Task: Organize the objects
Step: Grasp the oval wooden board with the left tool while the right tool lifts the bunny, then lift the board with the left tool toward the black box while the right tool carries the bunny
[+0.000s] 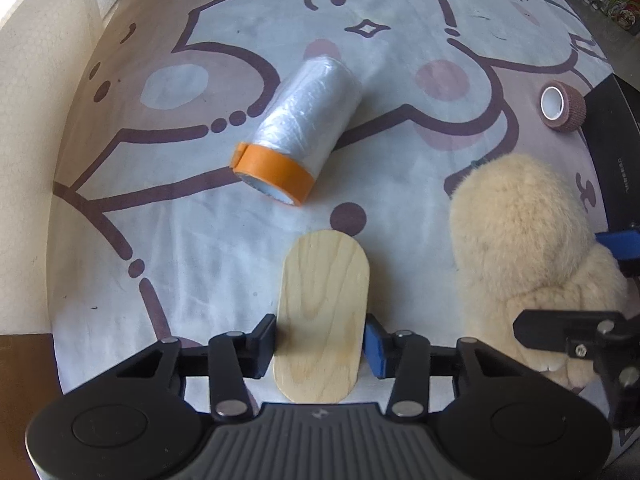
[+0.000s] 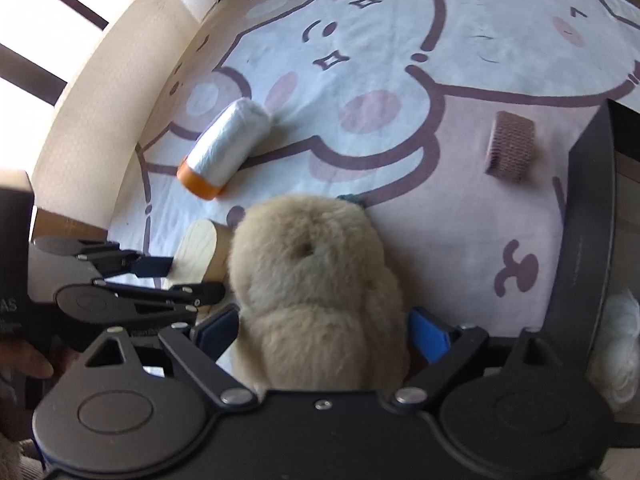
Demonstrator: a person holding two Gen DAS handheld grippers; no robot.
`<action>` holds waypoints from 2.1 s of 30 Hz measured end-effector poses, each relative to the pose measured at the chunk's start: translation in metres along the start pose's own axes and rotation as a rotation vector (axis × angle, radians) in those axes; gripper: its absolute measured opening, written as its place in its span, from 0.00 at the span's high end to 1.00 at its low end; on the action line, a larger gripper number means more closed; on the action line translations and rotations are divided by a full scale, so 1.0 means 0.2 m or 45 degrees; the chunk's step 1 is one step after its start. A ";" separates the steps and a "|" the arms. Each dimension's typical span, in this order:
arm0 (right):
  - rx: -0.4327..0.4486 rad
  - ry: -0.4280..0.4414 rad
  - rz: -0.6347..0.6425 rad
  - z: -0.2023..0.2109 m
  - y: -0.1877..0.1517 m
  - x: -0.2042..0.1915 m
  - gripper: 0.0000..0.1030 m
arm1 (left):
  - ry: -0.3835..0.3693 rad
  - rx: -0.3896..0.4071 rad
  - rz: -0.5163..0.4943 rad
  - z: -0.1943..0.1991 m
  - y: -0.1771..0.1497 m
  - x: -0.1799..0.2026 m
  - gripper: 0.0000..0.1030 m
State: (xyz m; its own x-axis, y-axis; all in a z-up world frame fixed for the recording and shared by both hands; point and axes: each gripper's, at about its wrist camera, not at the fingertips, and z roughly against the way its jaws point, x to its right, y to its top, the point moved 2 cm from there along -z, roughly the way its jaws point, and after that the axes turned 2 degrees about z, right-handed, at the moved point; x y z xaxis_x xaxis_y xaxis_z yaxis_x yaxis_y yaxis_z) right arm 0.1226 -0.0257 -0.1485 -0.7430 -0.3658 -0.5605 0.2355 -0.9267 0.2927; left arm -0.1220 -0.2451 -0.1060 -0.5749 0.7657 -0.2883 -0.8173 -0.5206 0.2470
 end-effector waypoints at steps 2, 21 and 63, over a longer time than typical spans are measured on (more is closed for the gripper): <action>-0.018 -0.043 0.044 -0.02 0.00 -0.05 0.10 | 0.008 -0.003 0.023 0.00 0.00 -0.02 0.55; -0.129 -0.298 0.117 -0.16 -0.01 -0.11 0.44 | 0.029 0.019 -0.052 0.00 -0.02 0.00 0.52; 0.404 -0.342 0.025 0.55 -0.13 -0.24 0.52 | 0.010 0.438 0.048 0.66 -0.18 0.05 0.57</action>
State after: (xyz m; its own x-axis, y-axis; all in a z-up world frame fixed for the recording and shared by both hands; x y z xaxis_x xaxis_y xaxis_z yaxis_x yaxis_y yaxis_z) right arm 0.0836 0.0250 -0.0448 -0.8870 -0.3093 -0.3428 0.0778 -0.8320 0.5494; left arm -0.0923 -0.1691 0.0036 -0.6061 0.7446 -0.2797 -0.7349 -0.3898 0.5549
